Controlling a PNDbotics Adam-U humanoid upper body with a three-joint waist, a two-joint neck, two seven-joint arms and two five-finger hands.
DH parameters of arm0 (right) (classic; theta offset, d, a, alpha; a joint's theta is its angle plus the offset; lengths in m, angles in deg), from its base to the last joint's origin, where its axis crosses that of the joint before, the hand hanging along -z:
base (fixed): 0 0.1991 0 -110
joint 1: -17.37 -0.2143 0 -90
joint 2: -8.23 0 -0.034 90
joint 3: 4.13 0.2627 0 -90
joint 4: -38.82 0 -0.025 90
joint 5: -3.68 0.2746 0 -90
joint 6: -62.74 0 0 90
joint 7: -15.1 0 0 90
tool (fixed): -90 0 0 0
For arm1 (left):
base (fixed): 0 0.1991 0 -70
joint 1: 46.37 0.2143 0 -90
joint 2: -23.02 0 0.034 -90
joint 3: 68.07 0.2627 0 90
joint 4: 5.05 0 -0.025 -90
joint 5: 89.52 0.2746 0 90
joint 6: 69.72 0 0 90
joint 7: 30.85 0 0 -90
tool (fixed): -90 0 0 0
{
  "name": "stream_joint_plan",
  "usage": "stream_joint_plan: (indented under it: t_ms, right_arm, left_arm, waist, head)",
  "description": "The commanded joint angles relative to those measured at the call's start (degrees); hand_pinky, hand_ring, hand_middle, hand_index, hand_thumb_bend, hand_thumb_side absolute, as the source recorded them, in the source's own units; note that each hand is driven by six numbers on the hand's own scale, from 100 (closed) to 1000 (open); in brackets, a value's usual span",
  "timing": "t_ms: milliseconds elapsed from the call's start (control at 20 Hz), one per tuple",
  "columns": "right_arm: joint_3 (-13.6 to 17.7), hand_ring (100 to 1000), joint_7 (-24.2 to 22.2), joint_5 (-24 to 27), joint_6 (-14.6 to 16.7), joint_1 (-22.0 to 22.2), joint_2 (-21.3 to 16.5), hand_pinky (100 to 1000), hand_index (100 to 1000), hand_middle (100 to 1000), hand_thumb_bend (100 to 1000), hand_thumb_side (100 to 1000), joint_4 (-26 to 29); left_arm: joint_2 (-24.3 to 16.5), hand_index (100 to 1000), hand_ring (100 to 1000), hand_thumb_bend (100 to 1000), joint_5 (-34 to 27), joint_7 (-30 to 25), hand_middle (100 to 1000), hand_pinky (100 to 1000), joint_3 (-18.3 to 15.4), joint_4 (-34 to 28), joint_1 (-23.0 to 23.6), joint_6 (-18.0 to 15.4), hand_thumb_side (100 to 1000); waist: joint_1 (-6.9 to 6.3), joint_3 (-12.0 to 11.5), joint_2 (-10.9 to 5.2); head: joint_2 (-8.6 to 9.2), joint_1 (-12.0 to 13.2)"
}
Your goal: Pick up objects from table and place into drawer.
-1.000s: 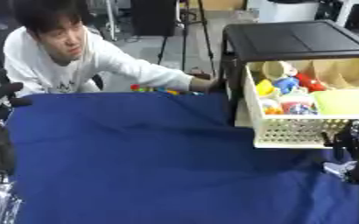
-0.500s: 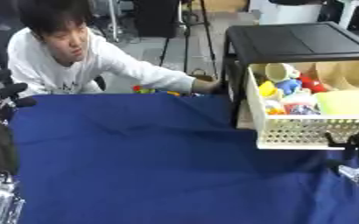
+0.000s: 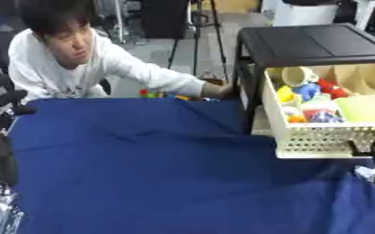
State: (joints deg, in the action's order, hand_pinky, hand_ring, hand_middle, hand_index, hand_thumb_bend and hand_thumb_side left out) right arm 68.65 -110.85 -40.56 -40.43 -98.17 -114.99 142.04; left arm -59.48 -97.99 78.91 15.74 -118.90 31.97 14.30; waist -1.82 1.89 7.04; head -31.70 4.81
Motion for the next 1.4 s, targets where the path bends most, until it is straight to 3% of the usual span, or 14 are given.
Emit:
stream_joint_plan:
  t_ms: [50, 500, 1400]
  right_arm:
    - [0.53, 574, 0.54, -1.81, 0.19, -1.24, -0.78, 174, 757, 647, 326, 881, -3.13]
    - [0.35, 567, 2.66, -1.85, 0.94, -3.00, -0.13, 157, 760, 646, 358, 883, -4.94]
    - [0.43, 546, 4.07, 2.05, 0.35, -4.44, 0.33, 126, 759, 621, 439, 885, -0.76]
  left_arm:
    - [-0.33, 893, 640, 425, 0.04, -0.19, 695, 533, -0.27, -0.74, -0.86, -0.05, 957]
    - [-0.32, 893, 638, 423, 0.00, -0.34, 695, 534, -0.26, -0.74, -0.88, -0.10, 959]
    - [-0.22, 894, 637, 419, 0.01, -0.56, 695, 537, -0.31, -0.74, -0.85, -0.12, 961]
  waist:
    - [0.03, -0.34, -0.21]
    - [0.08, -0.37, 0.02]
    - [0.15, -0.51, 0.43]
  head:
    - [0.67, -0.31]
    - [0.98, -0.26]
    - [1.39, -0.05]
